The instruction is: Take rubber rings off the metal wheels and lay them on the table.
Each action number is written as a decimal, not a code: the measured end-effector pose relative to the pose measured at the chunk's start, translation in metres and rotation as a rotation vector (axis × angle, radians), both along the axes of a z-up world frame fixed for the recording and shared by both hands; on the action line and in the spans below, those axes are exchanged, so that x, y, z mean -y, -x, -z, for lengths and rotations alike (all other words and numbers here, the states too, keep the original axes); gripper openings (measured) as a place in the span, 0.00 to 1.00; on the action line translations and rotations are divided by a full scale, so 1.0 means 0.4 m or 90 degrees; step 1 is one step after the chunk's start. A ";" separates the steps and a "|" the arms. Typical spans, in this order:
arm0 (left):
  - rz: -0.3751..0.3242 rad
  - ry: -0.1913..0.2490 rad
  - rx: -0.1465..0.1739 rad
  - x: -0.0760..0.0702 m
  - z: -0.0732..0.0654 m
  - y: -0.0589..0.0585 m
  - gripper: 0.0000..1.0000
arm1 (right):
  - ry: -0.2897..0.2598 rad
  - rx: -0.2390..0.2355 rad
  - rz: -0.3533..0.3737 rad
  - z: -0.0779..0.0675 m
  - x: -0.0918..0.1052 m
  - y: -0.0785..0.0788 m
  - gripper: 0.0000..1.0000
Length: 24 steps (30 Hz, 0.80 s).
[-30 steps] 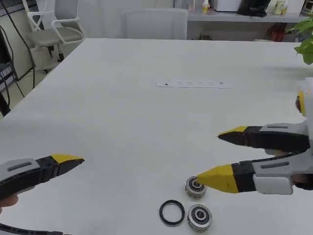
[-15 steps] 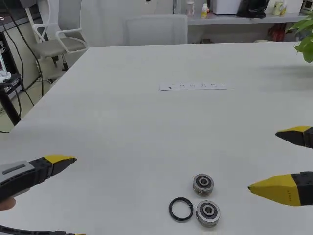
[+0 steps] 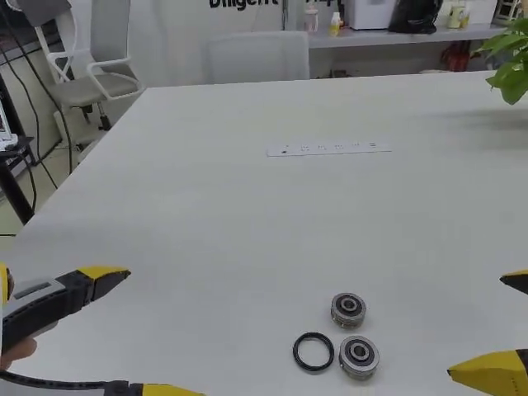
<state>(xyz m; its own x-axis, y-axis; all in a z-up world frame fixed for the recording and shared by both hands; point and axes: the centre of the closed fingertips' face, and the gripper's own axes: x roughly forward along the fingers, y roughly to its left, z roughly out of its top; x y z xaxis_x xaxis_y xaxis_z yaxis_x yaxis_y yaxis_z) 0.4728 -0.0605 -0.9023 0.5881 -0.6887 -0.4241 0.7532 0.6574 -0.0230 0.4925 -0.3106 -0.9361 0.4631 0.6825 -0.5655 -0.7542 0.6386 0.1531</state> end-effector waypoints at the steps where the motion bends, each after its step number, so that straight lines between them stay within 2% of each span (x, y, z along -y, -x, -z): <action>1: 0.002 -0.002 -0.001 0.002 0.004 0.000 1.00 | 0.005 -0.005 -0.002 0.006 0.001 0.002 0.98; 4: 0.002 -0.015 -0.012 0.002 0.022 0.001 1.00 | 0.020 -0.018 -0.007 0.022 0.003 0.007 0.98; 6: 0.002 -0.025 -0.012 0.002 0.026 0.003 1.00 | 0.034 -0.023 -0.012 0.032 0.005 0.010 0.97; 9: 0.008 -0.026 -0.015 0.004 0.030 0.006 1.00 | 0.044 -0.046 -0.022 0.050 0.001 0.021 0.97; 13: 0.008 -0.031 -0.028 0.000 0.052 0.006 1.00 | 0.052 -0.070 -0.050 0.067 -0.017 0.042 0.95; 17: 0.009 -0.034 -0.036 -0.001 0.062 0.006 1.00 | 0.068 -0.081 -0.057 0.079 -0.013 0.048 0.94; 24: 0.015 -0.037 -0.048 -0.002 0.074 0.010 1.00 | 0.076 -0.089 -0.062 0.085 -0.011 0.054 0.94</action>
